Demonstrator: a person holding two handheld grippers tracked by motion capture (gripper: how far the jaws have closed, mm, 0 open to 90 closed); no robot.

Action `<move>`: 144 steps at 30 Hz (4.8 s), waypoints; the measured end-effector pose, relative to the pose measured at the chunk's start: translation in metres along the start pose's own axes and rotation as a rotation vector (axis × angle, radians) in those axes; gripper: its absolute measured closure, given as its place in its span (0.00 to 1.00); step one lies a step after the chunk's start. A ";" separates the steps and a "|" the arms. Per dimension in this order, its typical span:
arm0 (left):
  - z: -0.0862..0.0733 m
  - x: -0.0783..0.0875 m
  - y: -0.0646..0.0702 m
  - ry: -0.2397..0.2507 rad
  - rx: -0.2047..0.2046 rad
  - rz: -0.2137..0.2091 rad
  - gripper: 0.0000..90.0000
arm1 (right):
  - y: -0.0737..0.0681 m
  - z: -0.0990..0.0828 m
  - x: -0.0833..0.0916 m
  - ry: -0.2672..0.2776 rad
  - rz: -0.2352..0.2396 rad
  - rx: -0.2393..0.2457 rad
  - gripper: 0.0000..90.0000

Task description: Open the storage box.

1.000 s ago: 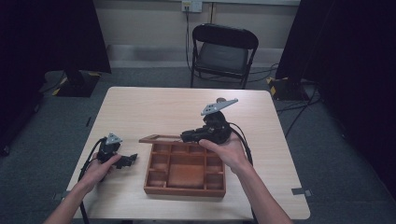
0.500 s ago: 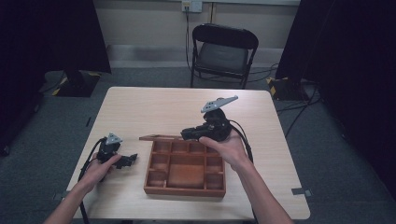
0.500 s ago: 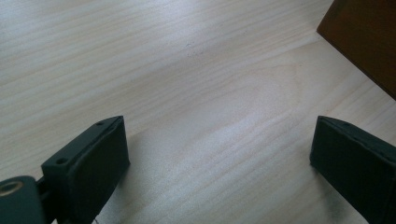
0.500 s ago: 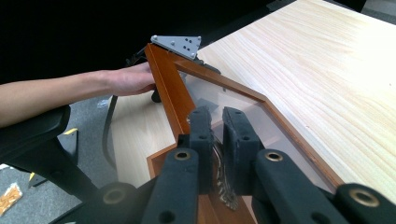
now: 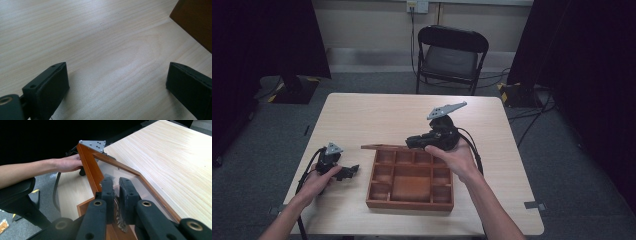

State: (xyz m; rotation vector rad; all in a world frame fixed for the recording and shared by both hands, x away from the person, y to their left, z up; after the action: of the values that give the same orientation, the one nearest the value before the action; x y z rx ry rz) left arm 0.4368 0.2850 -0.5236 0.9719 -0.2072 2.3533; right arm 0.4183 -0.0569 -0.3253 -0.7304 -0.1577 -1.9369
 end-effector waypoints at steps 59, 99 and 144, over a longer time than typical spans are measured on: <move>0.000 0.000 0.000 0.000 0.000 0.001 0.04 | 0.004 0.008 0.001 0.040 -0.040 0.015 0.94; 0.000 0.000 0.000 0.000 0.000 0.001 0.04 | 0.005 0.007 0.000 0.038 -0.027 0.007 0.94; 0.000 0.000 0.000 0.000 0.001 0.002 0.04 | 0.005 0.007 0.001 0.034 -0.022 0.003 0.94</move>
State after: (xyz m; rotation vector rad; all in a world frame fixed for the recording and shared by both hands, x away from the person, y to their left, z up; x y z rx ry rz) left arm 0.4367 0.2849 -0.5236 0.9729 -0.2079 2.3556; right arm 0.4253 -0.0568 -0.3205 -0.6957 -0.1484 -1.9685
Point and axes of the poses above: each handheld gripper's, and its own axes: x roughly backward along the jaws, z roughly out of its top, y roughly to its right, the point moved 3 cm from there along -x, roughly forward along the jaws, and after that the axes turned 6 degrees about -z, right-handed, at the moved point
